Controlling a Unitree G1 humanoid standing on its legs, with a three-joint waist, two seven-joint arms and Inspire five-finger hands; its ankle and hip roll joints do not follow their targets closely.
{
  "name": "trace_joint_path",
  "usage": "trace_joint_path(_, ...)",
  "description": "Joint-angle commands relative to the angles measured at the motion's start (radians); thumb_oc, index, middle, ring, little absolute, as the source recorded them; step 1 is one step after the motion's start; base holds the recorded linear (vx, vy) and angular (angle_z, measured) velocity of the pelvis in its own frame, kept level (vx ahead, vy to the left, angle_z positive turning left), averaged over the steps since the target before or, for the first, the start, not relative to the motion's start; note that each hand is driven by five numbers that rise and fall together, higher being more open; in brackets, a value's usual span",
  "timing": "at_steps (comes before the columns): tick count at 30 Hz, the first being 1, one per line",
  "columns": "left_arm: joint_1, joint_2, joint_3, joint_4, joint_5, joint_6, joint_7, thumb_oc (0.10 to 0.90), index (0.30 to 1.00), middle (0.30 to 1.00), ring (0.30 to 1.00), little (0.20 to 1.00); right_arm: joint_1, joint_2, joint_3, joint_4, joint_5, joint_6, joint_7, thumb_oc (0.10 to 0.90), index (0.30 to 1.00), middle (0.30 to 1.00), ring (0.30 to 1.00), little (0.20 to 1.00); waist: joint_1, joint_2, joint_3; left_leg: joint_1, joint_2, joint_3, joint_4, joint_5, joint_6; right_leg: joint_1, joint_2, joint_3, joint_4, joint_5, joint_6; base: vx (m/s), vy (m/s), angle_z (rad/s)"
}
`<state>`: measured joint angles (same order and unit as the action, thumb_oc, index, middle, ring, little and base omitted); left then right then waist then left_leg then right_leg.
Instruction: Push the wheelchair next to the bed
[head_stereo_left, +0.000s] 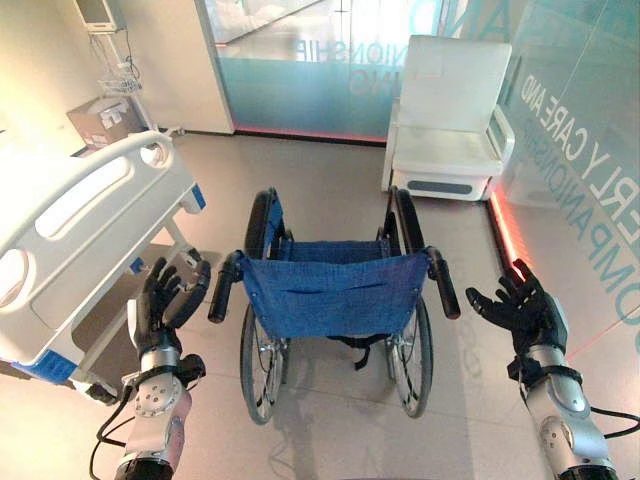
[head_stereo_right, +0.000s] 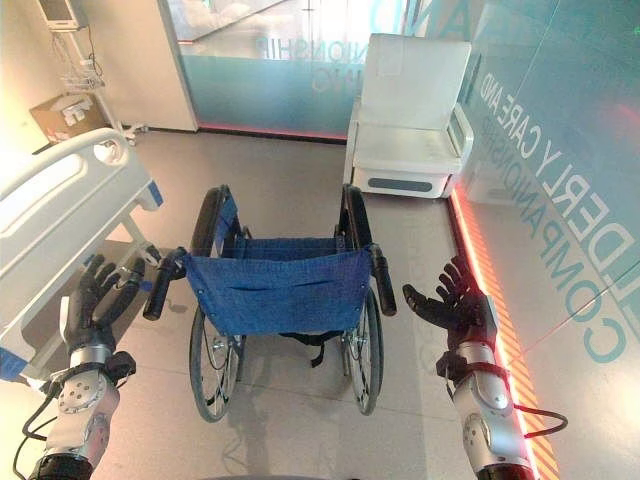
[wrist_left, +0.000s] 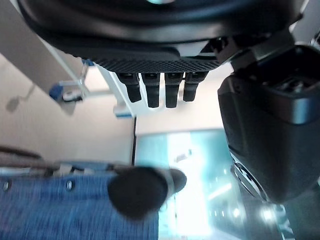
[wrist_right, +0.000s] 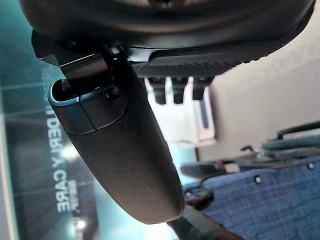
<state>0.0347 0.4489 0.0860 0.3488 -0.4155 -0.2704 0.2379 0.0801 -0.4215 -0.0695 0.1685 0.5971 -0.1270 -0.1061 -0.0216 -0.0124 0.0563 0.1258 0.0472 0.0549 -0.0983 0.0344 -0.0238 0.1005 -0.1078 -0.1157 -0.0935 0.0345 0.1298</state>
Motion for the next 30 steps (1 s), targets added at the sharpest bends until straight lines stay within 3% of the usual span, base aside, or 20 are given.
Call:
trace_joint_path(1, -0.118, 0.110, 0.021, -0.058, 0.018, -0.066, -0.025, 0.800, 0.900, 0.900, 0.900, 0.900, -0.109, -0.077, -0.060, -0.127, 0.015, -0.097, 0.061, 0.800, 0.900, 0.900, 0.900, 0.900, -0.003, 0.002, -0.035, -0.016, -0.106, -0.037, 0.011, -0.036, 0.069, 0.011, 0.070, 0.000, 0.008, 0.022, -0.071, 0.00, 0.000, 0.00)
trace_joint_path(7, -0.108, 0.131, 0.055, -0.116, 0.043, -0.095, -0.003, 0.800, 0.900, 0.900, 0.900, 0.900, -0.106, -0.081, -0.058, -0.212, 0.024, -0.107, 0.057, 0.800, 0.900, 0.900, 0.900, 0.900, -0.001, 0.000, -0.038, -0.019, -0.102, -0.033, 0.011, -0.034, 0.066, 0.008, 0.071, 0.000, 0.007, 0.020, -0.071, -0.02, 0.000, -0.01)
trace_joint_path(16, -0.074, 0.164, 0.040, -0.206, 0.027, -0.010, -0.209, 0.800, 0.900, 0.900, 0.900, 0.900, -0.124, -0.083, -0.090, -0.327, 0.060, -0.150, 0.052, 0.800, 0.900, 0.900, 0.900, 0.900, 0.007, 0.007, -0.034, -0.027, -0.101, -0.029, 0.011, -0.026, 0.065, 0.001, 0.073, 0.006, 0.009, 0.027, -0.071, -0.01, 0.000, 0.00)
trace_joint_path(24, -0.070, 0.219, 0.028, -0.231, 0.024, 0.014, -0.286, 0.800, 0.900, 0.900, 0.900, 0.900, -0.137, -0.111, -0.082, -0.355, 0.071, -0.135, 0.053, 0.800, 0.900, 0.900, 0.900, 0.900, 0.011, 0.011, -0.031, -0.026, -0.099, -0.025, 0.011, -0.025, 0.064, -0.001, 0.071, 0.009, 0.010, 0.028, -0.067, 0.00, 0.000, 0.00)
trace_joint_path(30, -0.075, 0.276, 0.014, -0.237, 0.145, 0.055, -0.287, 0.800, 0.900, 0.900, 0.900, 0.900, -0.146, -0.123, -0.057, -0.370, 0.077, -0.098, 0.073, 0.800, 0.900, 0.900, 0.900, 0.900, 0.015, 0.015, -0.030, -0.030, -0.100, -0.023, 0.011, -0.023, 0.064, -0.002, 0.068, 0.007, 0.009, 0.029, -0.064, 0.00, 0.000, 0.00)
